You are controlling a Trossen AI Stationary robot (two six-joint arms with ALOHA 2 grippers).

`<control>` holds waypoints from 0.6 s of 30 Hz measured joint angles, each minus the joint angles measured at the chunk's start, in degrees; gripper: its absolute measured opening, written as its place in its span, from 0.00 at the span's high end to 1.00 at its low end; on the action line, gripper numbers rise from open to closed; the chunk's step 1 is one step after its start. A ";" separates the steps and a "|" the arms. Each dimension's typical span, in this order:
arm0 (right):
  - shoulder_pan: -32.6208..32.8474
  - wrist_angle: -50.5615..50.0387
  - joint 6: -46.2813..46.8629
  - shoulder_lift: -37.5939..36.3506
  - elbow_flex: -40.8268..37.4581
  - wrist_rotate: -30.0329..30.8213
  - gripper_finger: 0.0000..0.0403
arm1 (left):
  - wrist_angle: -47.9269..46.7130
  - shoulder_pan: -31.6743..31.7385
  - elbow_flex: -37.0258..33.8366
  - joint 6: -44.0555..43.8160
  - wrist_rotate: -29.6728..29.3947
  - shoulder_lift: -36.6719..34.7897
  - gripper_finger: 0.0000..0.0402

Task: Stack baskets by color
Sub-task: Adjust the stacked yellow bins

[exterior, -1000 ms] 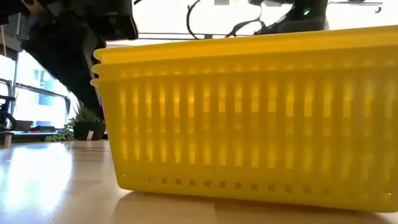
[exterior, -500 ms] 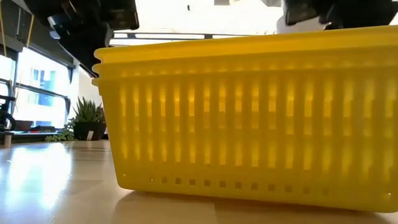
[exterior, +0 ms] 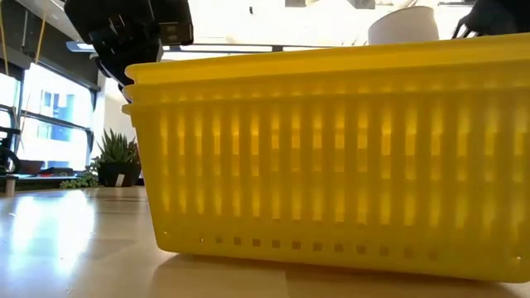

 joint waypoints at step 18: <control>3.29 29.31 -2.06 7.48 -0.02 -4.91 0.70 | -0.37 0.19 0.00 0.02 0.46 0.02 0.72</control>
